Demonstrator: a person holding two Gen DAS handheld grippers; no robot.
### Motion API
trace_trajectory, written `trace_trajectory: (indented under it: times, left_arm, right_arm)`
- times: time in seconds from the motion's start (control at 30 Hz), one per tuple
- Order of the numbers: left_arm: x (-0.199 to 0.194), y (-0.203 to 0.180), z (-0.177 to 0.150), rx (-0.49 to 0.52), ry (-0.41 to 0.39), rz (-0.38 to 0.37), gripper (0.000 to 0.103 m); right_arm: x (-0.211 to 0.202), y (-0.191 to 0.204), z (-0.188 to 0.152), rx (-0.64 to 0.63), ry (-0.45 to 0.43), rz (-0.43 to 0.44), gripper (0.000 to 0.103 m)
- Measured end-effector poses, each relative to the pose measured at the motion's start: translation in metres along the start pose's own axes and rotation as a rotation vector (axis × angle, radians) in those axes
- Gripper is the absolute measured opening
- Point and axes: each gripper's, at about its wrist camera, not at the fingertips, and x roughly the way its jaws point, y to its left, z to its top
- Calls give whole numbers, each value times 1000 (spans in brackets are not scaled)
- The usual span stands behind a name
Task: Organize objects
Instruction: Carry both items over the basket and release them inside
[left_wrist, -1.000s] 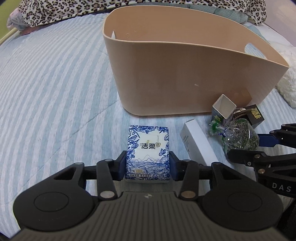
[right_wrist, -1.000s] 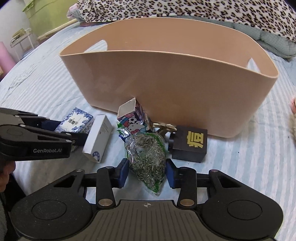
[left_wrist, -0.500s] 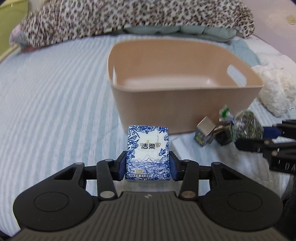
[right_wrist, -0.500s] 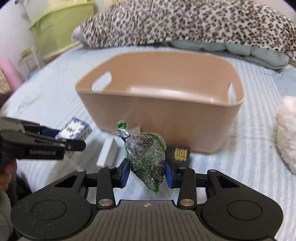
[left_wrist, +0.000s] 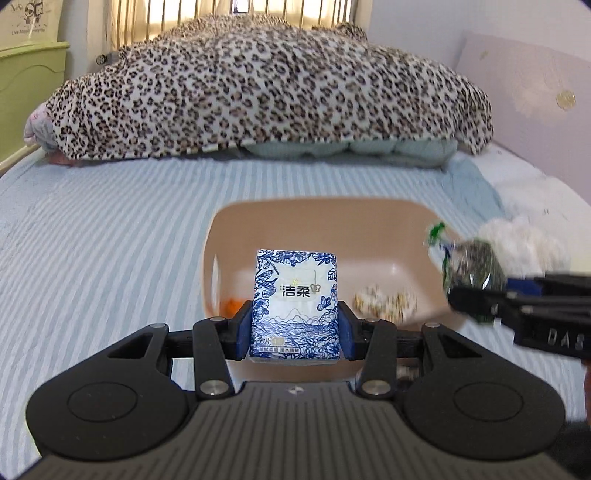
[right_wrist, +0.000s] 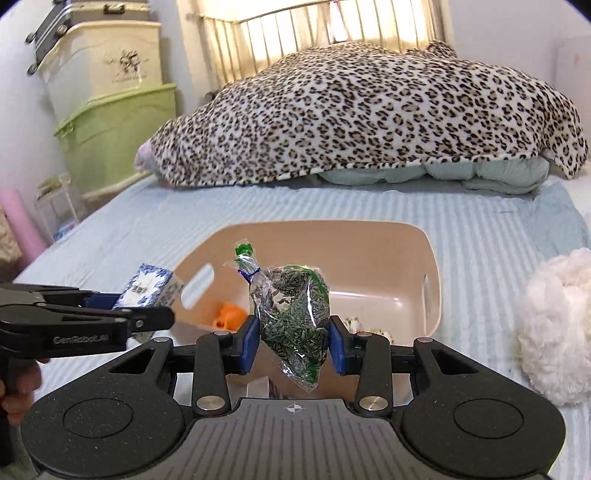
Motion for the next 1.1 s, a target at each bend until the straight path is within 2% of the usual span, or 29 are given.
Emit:
trace_trajectory:
  times: [0.1, 0.2, 0.4, 0.53, 0.67, 0.73, 0.77, 0.8, 0.83, 0.87, 1.1]
  left_arm:
    - [19, -1, 12, -3, -21, 15, 47]
    - [43, 0, 16, 5, -8, 31, 47]
    - [93, 1, 2, 22, 100, 74, 47]
    - [102, 0, -1, 63, 109, 107, 47]
    - [97, 2, 0, 42, 117, 76, 48]
    - [90, 2, 1, 40, 109, 82, 50]
    - [86, 2, 3, 43, 105, 90, 61]
    - [81, 3, 4, 41, 96, 95, 67]
    - [75, 3, 6, 37, 80, 97, 74]
    - [69, 3, 7, 35, 67, 94, 74]
    - [34, 11, 1, 19, 77, 80, 81]
  right_arm:
    - [11, -4, 9, 23, -11, -25, 37]
    - [26, -10, 17, 35, -13, -65, 37]
    - [63, -18, 19, 31, 34, -160, 37]
    - [83, -16, 10, -24, 106, -208, 37]
    - [88, -14, 2, -50, 133, -231, 38]
    - [84, -15, 3, -35, 123, -228, 48]
    - [81, -14, 3, -29, 116, -218, 51]
    - [76, -13, 3, -28, 107, -203, 53]
    - [72, -11, 2, -31, 97, -198, 61]
    - [67, -10, 1, -36, 88, -197, 67]
    - [32, -5, -7, -32, 48, -154, 79]
